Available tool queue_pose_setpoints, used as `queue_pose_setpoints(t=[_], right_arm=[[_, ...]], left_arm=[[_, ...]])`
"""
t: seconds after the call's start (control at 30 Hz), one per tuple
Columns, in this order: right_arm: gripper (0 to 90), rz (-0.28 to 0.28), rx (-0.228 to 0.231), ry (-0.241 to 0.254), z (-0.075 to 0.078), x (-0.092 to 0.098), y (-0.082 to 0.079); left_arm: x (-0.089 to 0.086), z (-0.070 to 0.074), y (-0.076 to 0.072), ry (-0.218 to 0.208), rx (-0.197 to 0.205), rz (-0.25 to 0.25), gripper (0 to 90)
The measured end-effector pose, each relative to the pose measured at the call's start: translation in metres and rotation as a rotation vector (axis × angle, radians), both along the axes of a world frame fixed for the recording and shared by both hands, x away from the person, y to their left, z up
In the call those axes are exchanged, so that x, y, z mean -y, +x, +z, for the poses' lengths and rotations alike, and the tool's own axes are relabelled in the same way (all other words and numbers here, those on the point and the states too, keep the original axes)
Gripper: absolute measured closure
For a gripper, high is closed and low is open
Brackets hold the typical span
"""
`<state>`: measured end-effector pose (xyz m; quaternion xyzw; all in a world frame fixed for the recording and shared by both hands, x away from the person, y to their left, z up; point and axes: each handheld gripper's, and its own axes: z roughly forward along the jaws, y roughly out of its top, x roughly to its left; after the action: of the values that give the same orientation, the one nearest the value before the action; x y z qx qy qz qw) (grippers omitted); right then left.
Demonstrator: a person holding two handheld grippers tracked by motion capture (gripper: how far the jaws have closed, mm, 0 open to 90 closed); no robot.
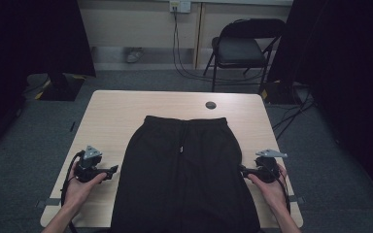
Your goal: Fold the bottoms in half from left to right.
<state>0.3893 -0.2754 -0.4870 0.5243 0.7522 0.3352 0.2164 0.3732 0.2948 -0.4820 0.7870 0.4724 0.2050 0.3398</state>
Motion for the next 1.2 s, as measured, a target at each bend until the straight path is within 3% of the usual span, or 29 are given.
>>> queue_pose_setpoints(t=[0.1, 0.13, 0.2, 0.23, 0.3, 0.37, 0.4, 0.43, 0.47, 0.6, 0.63, 0.67, 0.7, 0.73, 0.77, 0.8, 0.83, 0.9, 0.97, 1.07, 1.13, 1.17, 1.2], right_arm=[[22.9, 0.035, 0.009, 0.026, 0.01, -0.008, -0.007], [22.9, 0.046, 0.016, 0.033, 0.013, -0.011, -0.009], [24.2, 0.092, 0.025, 0.061, 0.022, -0.018, -0.014], [24.5, 0.108, 0.036, 0.064, 0.025, -0.023, -0.018], [24.6, 0.141, 0.047, 0.078, 0.033, -0.033, -0.024], [26.7, 0.178, 0.066, 0.07, 0.04, -0.043, -0.03], [26.7, 0.178, 0.066, 0.07, 0.04, -0.043, -0.03], [28.0, 0.223, 0.074, 0.079, 0.047, -0.056, -0.035], [28.0, 0.223, 0.074, 0.079, 0.047, -0.056, -0.035], [32.9, 0.343, 0.108, 0.081, 0.066, -0.093, -0.043], [32.9, 0.343, 0.108, 0.081, 0.066, -0.093, -0.043], [33.6, 0.363, 0.111, 0.084, 0.069, -0.1, -0.044], [34.7, 0.423, 0.116, 0.07, 0.074, -0.121, -0.045], [35.3, 0.443, 0.114, 0.072, 0.075, -0.128, -0.046], [35.7, 0.478, 0.11, 0.067, 0.074, -0.14, -0.046], [35.7, 0.478, 0.11, 0.067, 0.074, -0.14, -0.046], [39.1, 0.528, 0.086, 0.067, 0.069, -0.157, -0.046], [44.1, 0.588, 0.061, 0.059, 0.059, -0.176, -0.046], [49.7, 0.639, 0.039, 0.032, 0.046, -0.195, -0.049], [56.1, 0.684, -0.01, 0.034, 0.028, -0.212, -0.051], [56.4, 0.7, -0.014, 0.026, 0.022, -0.217, -0.053], [54.4, 0.723, -0.029, -0.024, 0.01, -0.226, -0.057], [53.6, 0.724, -0.033, -0.029, 0.006, -0.227, -0.057]], left_arm=[[0.0, 0.006, -0.005, -0.018, 0.02, -0.011, 26.4], [0.003, 0.009, -0.007, -0.033, 0.006, -0.04, 27.6], [0.004, 0.011, -0.008, -0.045, -0.003, -0.046, 32.6], [0.008, 0.015, -0.01, -0.087, -0.01, -0.056, 34.4], [0.014, 0.021, -0.012, -0.123, -0.013, -0.083, 38.8], [0.023, 0.028, -0.013, -0.095, 0.026, -0.087, 40.0], [0.023, 0.028, -0.013, -0.095, 0.026, -0.087, 40.2], [0.031, 0.035, -0.01, -0.091, 0.04, -0.125, 41.8], [0.031, 0.035, -0.01, -0.091, 0.04, -0.125, 43.7], [0.055, 0.049, 0.01, -0.115, 0.039, -0.196, 47.9], [0.055, 0.049, 0.01, -0.115, 0.039, -0.196, 48.1], [0.061, 0.05, 0.015, -0.119, 0.022, -0.208, 48.1], [0.07, 0.048, 0.024, -0.089, 0.025, -0.229, 49.8], [0.07, 0.048, 0.024, -0.089, 0.025, -0.229, 50.7], [0.078, 0.041, 0.032, -0.077, 0.003, -0.263, 52.7], [0.078, 0.041, 0.032, -0.077, 0.003, -0.263, 55.0], [0.082, 0.032, 0.038, -0.079, -0.017, -0.284, 58.5], [0.083, 0.022, 0.039, -0.062, -0.033, -0.283, 64.0], [0.085, 0.016, 0.037, -0.059, -0.064, -0.312, 69.0], [0.085, 0.009, 0.035, -0.052, -0.068, -0.322, 72.8], [0.085, 0.006, 0.035, -0.052, -0.082, -0.316, 73.4], [0.083, 0.001, 0.037, -0.027, -0.091, -0.304, 73.1], [0.084, -0.003, 0.037, -0.016, -0.103, -0.293, 72.0]])
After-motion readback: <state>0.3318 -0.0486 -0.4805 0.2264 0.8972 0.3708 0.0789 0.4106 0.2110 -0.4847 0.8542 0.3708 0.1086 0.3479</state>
